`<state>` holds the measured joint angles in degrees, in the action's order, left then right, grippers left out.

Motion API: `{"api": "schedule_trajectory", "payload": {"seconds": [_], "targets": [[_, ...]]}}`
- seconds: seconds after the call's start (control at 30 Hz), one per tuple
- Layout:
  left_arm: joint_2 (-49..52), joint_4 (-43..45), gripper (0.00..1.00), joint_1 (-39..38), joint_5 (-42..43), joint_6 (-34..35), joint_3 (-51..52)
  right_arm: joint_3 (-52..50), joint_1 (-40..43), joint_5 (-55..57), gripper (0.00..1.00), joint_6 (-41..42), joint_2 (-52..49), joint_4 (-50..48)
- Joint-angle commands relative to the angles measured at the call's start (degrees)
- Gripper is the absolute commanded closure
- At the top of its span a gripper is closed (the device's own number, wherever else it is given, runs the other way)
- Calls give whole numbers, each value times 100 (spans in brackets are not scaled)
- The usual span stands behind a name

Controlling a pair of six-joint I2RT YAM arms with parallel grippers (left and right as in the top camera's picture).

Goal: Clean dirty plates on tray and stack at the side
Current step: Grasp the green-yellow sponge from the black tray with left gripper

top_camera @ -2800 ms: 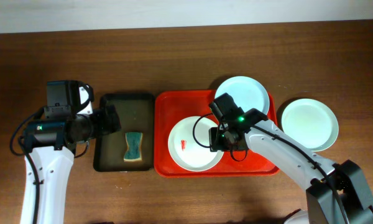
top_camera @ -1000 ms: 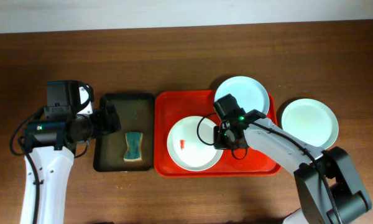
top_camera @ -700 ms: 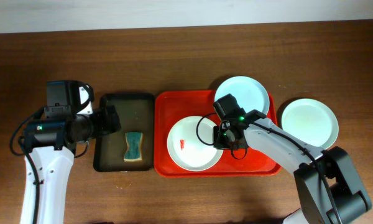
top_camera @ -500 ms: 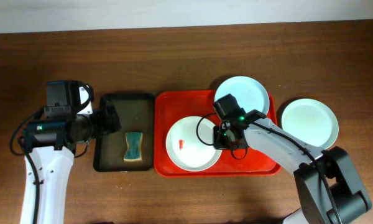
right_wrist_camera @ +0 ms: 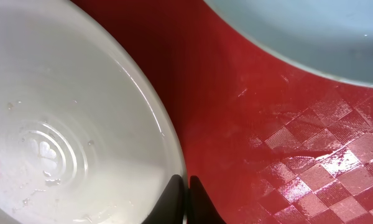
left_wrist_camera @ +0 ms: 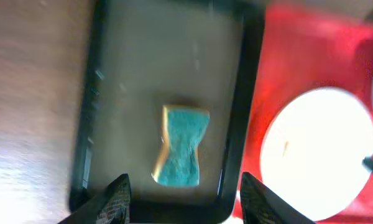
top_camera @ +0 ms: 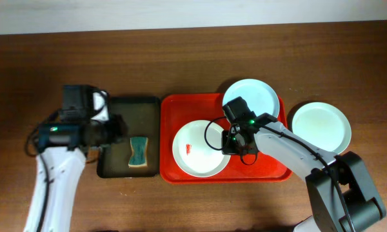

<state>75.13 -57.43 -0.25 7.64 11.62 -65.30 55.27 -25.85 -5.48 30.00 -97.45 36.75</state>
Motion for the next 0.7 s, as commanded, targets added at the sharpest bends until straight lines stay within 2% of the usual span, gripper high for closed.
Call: {"api": "schedule_trajectory", "payload": {"seconds": [0.0, 0.03, 0.17, 0.27, 0.4, 0.53, 0.57, 0.67], "targets": [[835, -50, 51, -431, 120, -295, 264, 7, 55, 31, 96, 22, -26, 31], [1117, -22, 62, -531, 116, -295, 264, 7, 52, 35, 96, 22, -26, 37], [2031, 63, 60, -636, 111, -575, 264, 7, 55, 37, 96, 20, -26, 55], [2347, 109, 59, -636, -61, -575, 264, 7, 55, 35, 96, 20, -26, 55], [2376, 188, 61, -636, -63, -570, 264, 7, 55, 37, 96, 20, -26, 52], [2463, 387, 69, -726, -164, -566, 352, 9, 55, 35, 96, 20, -26, 55], [2463, 387, 74, -726, -356, -564, 356, 9, 55, 37, 96, 17, -26, 66], [2463, 424, 70, -730, -380, -481, 356, 9, 55, 37, 96, -24, -26, 68]]}}
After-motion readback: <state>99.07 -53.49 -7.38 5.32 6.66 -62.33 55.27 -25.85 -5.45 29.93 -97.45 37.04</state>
